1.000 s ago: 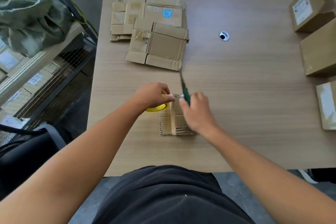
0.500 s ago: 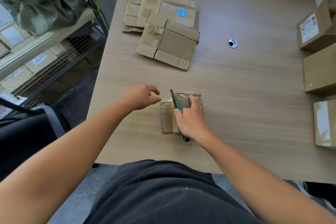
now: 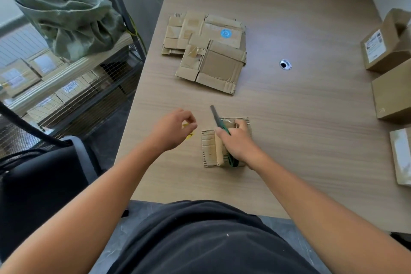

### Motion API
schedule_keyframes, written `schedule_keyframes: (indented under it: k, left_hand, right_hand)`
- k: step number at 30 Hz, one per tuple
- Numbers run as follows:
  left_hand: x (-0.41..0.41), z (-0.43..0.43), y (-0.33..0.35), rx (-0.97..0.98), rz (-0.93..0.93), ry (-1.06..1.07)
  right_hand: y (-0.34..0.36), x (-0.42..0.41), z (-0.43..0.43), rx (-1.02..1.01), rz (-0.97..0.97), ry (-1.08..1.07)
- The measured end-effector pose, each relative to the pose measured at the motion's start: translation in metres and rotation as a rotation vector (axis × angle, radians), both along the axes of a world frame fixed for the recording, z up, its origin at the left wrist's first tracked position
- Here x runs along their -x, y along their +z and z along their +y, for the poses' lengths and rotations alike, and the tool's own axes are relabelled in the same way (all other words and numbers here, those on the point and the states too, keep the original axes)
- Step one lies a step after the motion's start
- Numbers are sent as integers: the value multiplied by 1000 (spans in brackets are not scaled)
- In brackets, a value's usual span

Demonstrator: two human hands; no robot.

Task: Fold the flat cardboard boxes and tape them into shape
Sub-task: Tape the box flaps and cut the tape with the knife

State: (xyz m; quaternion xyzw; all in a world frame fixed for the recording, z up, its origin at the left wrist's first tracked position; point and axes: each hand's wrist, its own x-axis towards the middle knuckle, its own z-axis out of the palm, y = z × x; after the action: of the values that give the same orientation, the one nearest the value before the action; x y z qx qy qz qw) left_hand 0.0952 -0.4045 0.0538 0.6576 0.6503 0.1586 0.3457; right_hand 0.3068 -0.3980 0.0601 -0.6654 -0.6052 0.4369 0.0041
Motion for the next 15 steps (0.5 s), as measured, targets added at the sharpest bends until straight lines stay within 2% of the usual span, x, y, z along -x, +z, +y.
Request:
schedule_keyframes:
  k: [2,4,6,9,11,15]
  left_hand:
    - [-4,-13,8,23,-114,64]
    - [-15,-25,19,11,-253,77]
    - [-30,-38,30,6,-353,59]
    - [-56,-51,42,11,-361,4]
    - [-74,-56,44,10,-350,-17]
    - [-105,-76,41,24,-347,-51]
  right_hand:
    - [11,-11,-9,-94,245,-163]
    - [22,-21,-18,-178,390,-253]
    - [32,-31,-28,-159,542,-260]
    - [40,-47,-46,-41,800,-272]
    - [42,-60,-57,-50,825,-262]
    - [41,-86,-75,-195,765,-239]
